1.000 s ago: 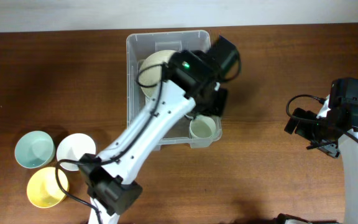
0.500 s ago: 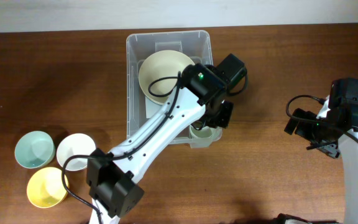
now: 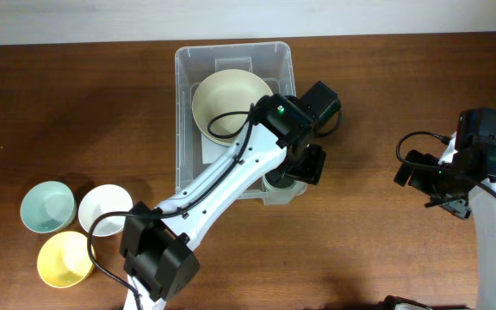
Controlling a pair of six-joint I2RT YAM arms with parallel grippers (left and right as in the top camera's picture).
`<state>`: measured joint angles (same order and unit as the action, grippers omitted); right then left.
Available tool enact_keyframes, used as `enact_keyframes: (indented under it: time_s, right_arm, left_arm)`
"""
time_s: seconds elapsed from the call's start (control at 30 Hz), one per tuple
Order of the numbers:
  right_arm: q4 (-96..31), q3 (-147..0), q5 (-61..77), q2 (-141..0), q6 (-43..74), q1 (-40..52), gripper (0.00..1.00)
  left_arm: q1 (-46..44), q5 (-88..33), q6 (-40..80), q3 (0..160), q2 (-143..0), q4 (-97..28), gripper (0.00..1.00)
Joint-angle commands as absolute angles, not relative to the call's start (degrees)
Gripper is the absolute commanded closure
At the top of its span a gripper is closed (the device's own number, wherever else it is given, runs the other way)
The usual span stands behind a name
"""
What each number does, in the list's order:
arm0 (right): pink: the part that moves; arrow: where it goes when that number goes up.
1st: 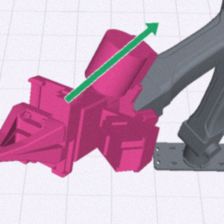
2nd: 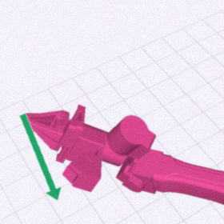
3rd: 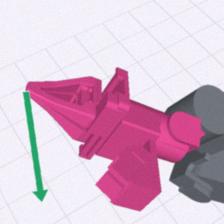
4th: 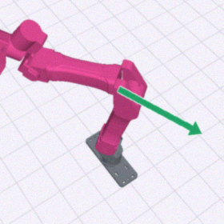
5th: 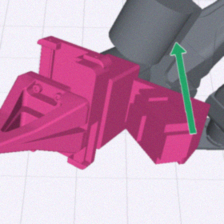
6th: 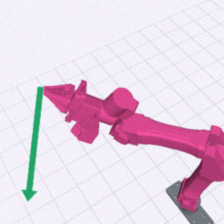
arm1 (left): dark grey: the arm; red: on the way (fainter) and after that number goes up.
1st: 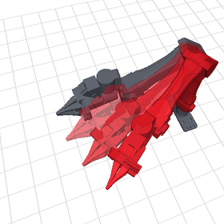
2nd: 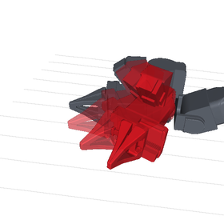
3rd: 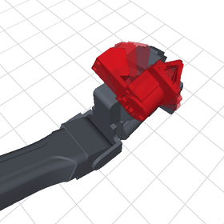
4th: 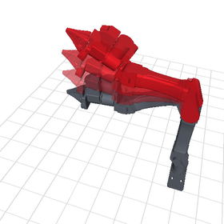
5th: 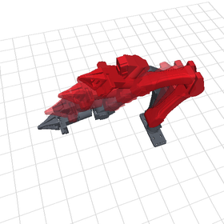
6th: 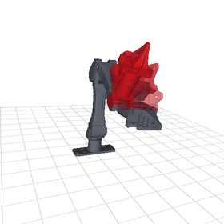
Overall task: Pack container
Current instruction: 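Carry the grey cup into the bin and stack it on the cups, then move the left gripper to the white bowl and grasp it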
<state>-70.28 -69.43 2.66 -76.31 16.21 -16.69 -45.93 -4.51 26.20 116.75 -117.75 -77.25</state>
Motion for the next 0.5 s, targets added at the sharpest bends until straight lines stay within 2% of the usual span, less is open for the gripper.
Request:
enact_keyframes:
  time_s: [0.0,0.1,0.3,0.47]
  right_arm:
    - [-70.3,-70.4,3.0,-75.9,15.9,-16.5,0.01]
    - [-70.3,-70.4,3.0,-75.9,15.9,-16.5,0.01]
    - [-70.3,-70.4,3.0,-75.9,15.9,-16.5,0.01]
    - [-70.3,-70.4,3.0,-75.9,15.9,-16.5,0.01]
  left_arm:
    - [-44.1,-2.4,26.1,116.6,-117.4,-77.8,0.26]
    - [-40.8,2.0,27.4,116.8,-115.1,-79.5,0.25]
    - [-28.5,16.3,31.9,116.8,-105.5,-83.7,0.24]
    - [-15.8,16.8,31.9,116.2,-96.2,-87.1,0.23]
